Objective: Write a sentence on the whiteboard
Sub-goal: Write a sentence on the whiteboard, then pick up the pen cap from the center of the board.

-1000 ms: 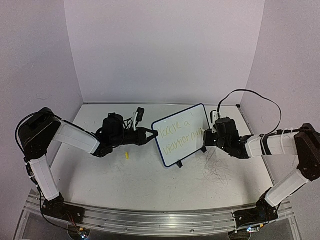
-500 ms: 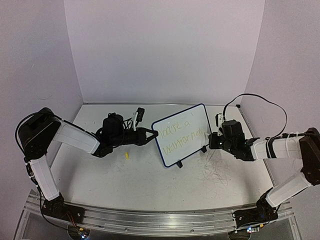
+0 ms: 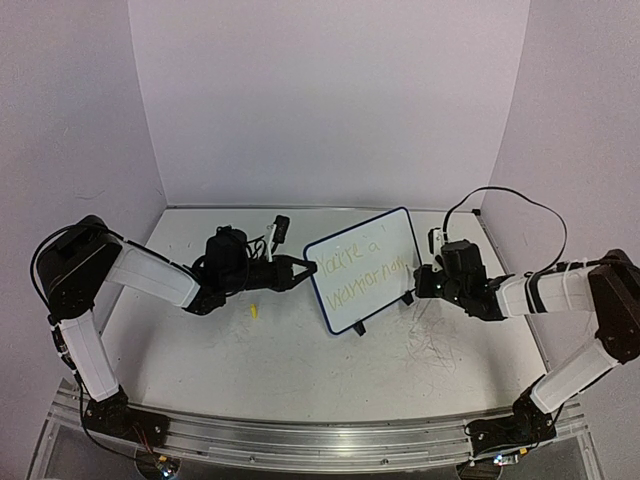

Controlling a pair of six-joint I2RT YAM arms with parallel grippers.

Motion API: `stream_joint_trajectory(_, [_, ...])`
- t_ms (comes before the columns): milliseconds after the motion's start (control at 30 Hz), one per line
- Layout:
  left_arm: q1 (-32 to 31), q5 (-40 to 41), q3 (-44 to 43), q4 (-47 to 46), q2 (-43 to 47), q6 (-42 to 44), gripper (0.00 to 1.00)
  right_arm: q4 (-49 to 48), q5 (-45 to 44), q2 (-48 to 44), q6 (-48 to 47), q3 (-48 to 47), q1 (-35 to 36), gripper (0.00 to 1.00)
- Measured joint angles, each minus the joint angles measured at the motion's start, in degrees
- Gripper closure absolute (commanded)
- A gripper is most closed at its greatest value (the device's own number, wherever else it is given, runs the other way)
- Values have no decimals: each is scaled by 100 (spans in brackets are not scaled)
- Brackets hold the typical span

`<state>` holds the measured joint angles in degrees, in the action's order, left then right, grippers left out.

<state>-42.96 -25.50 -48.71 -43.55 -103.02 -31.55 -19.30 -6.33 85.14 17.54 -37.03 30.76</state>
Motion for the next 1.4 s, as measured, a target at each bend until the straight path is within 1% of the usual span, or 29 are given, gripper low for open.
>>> stream_joint_trajectory(100, [0, 0, 0, 5, 0, 0, 98, 211, -13, -168, 8, -13, 0, 100])
stream_joint_trajectory(167, [0, 0, 0, 11, 2, 0, 94, 538, -57, -540, 19, -16, 0, 100])
stream_joint_trajectory(333, [2, 25, 3, 154, 82, -2, 77, 1147, -231, -1902, -7, -48, 0, 100])
stream_joint_trajectory(400, [3, 27, 4, 223, 135, -27, 69, 1344, -245, -2259, -65, -113, 0, 100])
stream_joint_trajectory(567, [7, 127, 67, 417, 476, -12, 54, 1762, -163, -2452, -221, -291, 0, 100])
stream_joint_trajectory(700, [20, 290, 362, 578, 1162, 19, 48, 2015, 128, -2449, -266, -335, 0, 97])
stream_joint_trajectory(867, [32, 787, 712, 1278, 2281, -1, 46, 2069, 629, -2445, -235, -334, 0, 95])
stream_joint_trajectory(967, [51, 1285, 987, 2077, 2999, -115, 43, 1975, 927, -2448, -205, -291, 2, 95])
stream_joint_trajectory(1067, [65, 1878, 1074, 3037, 3412, -283, 33, 1891, 1161, -2464, -188, -172, 8, 94])
stream_joint_trajectory(1133, [66, 2190, 1036, 3624, 3422, -399, 31, 1875, 1294, -2469, -181, -99, 15, 94])
stream_joint_trajectory(1200, [73, 2410, 917, 4205, 3206, -463, 30, 1866, 1398, -2471, -182, -61, 17, 94])
stream_joint_trajectory(1300, [76, 2651, 539, 4906, 2498, -489, 29, 1846, 1515, -2506, -183, -55, 17, 93])
stream_joint_trajectory(1400, [75, 2842, 142, 5306, 1739, -480, 30, 1825, 1589, -2669, -188, -26, 20, 92])
